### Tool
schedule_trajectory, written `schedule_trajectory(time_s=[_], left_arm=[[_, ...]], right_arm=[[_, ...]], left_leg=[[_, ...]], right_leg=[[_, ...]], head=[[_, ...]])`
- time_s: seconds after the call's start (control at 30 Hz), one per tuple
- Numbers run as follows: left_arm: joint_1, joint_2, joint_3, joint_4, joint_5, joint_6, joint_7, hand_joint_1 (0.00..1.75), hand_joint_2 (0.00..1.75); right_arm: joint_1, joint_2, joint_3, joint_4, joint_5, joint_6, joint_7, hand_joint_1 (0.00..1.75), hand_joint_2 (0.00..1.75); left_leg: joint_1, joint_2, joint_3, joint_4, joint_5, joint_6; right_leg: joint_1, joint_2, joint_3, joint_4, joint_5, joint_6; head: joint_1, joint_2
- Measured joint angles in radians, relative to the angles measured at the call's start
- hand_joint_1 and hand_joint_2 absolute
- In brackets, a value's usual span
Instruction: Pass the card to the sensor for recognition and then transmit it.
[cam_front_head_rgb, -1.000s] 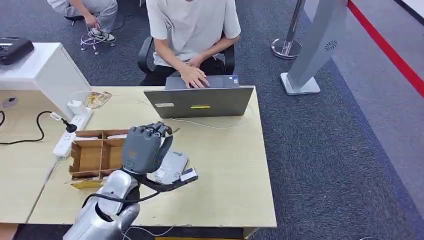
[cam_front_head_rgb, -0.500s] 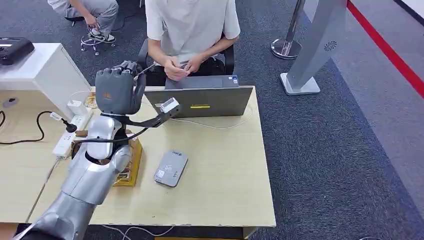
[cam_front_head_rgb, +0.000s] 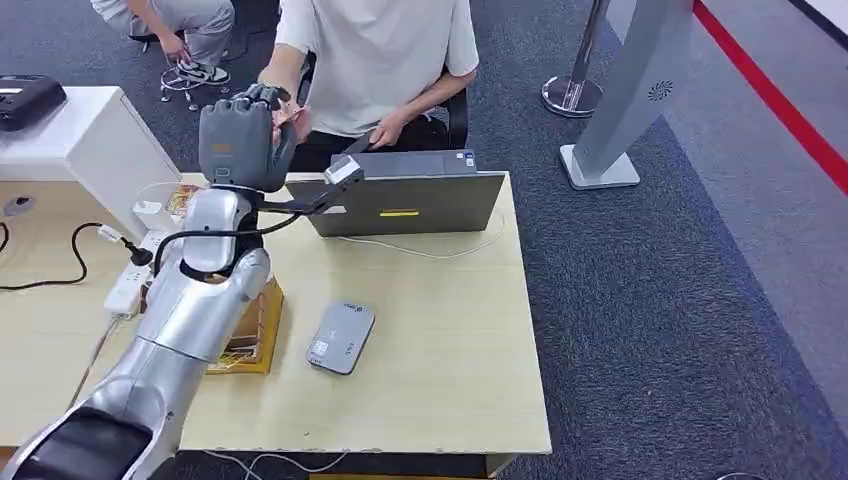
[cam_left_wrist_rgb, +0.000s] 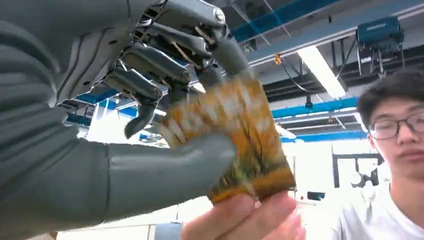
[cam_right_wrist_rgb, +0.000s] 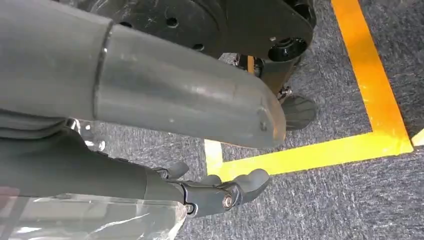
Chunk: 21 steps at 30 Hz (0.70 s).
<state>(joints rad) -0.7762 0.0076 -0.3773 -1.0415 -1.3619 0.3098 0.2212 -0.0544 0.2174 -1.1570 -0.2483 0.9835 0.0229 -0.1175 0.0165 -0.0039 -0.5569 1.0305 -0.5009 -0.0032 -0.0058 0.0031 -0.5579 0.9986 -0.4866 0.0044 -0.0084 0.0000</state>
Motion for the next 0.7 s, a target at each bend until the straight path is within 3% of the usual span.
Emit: schedule_trajectory(time_s=[0.3,0.4,0.57,0.7], left_arm=[[-0.002,-0.016,0.001,0.010,0.026,-0.039,0.003,0.00,1.75],[0.019,-0.020,0.001,-0.016,0.067,-0.062,-0.035,0.00,1.75],[0.197,0.005,-0.043,-0.276,0.118,-0.130,-0.081,0.00,1.75],[0.378,0.087,-0.091,-0.512,0.113,-0.049,-0.126,0.00,1.75]], right_arm=[[-0.001,0.000,0.000,0.001,0.001,0.001,0.004,0.00,0.00],[-0.001,0.000,0.000,0.001,-0.012,-0.002,0.003,0.00,0.00],[0.006,0.006,-0.012,0.000,-0.051,-0.009,0.005,0.00,0.00],[0.014,0.019,-0.035,-0.006,-0.072,-0.009,0.004,0.00,0.00]], left_leg=[[0.000,0.000,0.000,0.000,0.000,0.000],[0.000,0.000,0.000,0.000,0.000,0.000],[-0.001,0.001,-0.001,-0.001,-0.001,0.001],[-0.001,0.004,0.000,-0.003,-0.002,0.001]], right_leg=[[0.000,0.000,0.000,0.000,0.000,0.000],[0.000,0.000,0.000,0.000,0.000,0.000],[-0.001,0.001,0.000,0.000,-0.001,0.000],[-0.001,0.003,-0.001,0.000,-0.002,-0.002]], head=[[0.000,0.000],[0.000,0.000],[0.000,0.000],[-0.001,0.000]])
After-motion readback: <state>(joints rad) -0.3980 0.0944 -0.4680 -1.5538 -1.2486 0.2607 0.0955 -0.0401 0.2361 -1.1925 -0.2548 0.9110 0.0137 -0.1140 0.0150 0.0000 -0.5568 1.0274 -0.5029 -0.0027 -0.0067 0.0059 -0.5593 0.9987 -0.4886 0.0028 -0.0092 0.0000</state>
